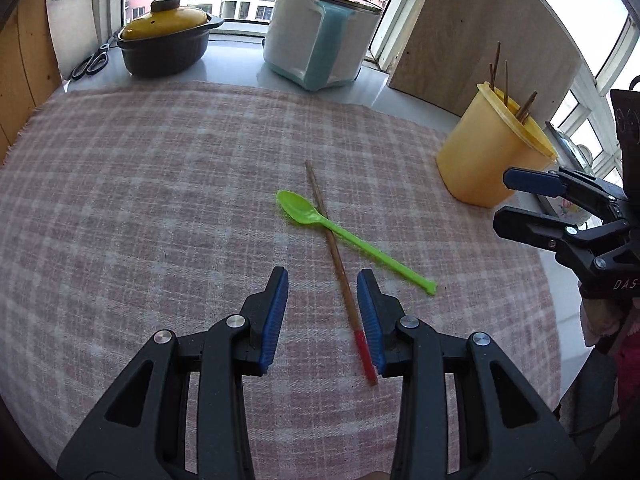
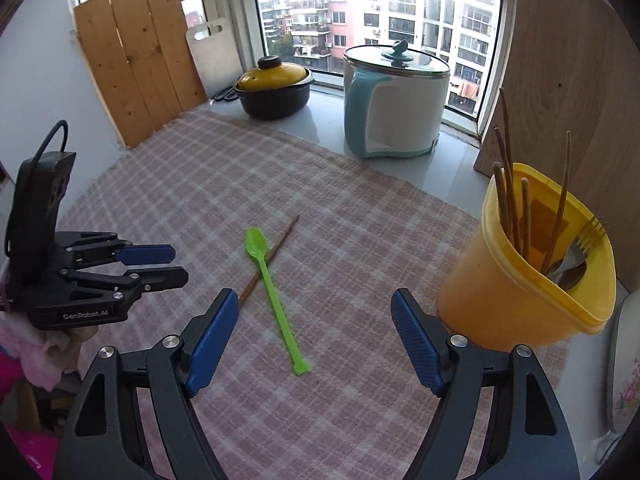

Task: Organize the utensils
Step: 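Move both tools back down toward the green spoon and last chopstick, then close the left tool on the red-tipped chopstick while the right tool grasps the green spoon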

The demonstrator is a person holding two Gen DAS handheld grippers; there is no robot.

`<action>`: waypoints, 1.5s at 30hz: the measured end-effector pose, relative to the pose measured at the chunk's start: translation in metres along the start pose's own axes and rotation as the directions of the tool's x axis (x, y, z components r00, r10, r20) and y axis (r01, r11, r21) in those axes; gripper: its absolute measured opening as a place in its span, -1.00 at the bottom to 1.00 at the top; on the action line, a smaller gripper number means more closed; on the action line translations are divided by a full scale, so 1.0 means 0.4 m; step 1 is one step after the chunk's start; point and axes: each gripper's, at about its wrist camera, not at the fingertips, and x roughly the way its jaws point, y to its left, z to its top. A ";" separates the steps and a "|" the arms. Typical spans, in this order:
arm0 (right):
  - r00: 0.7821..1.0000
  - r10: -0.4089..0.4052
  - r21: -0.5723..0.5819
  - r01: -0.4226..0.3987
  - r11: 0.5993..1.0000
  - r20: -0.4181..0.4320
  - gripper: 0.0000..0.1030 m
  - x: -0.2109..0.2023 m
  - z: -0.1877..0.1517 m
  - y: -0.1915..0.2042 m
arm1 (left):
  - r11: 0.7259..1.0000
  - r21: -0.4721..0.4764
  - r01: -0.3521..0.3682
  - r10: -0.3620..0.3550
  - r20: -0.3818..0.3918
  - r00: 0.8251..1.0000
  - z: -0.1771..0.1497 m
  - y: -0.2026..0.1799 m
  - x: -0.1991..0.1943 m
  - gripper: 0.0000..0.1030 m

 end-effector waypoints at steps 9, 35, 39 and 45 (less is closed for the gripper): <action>0.982 0.070 -0.076 -0.084 0.994 -0.173 -0.11 0.175 0.019 0.040 | 0.999 -0.034 0.001 -0.002 -0.020 1.000 -0.016 0.018 0.027 -0.31; 0.957 0.078 -0.012 -0.085 0.996 -0.279 -0.88 0.304 0.032 0.016 | 0.999 -0.021 0.039 -0.041 -0.119 0.992 0.026 -0.022 0.166 -0.48; 0.960 0.060 0.046 -0.049 0.998 -0.274 -0.90 0.293 0.026 -0.015 | 0.999 -0.018 0.036 -0.038 -0.128 0.991 0.050 -0.038 0.193 -0.48; 0.962 0.026 0.117 0.006 0.993 -0.272 -0.91 0.269 0.001 -0.070 | 0.999 0.007 0.037 -0.036 -0.136 0.990 0.080 -0.073 0.226 -0.48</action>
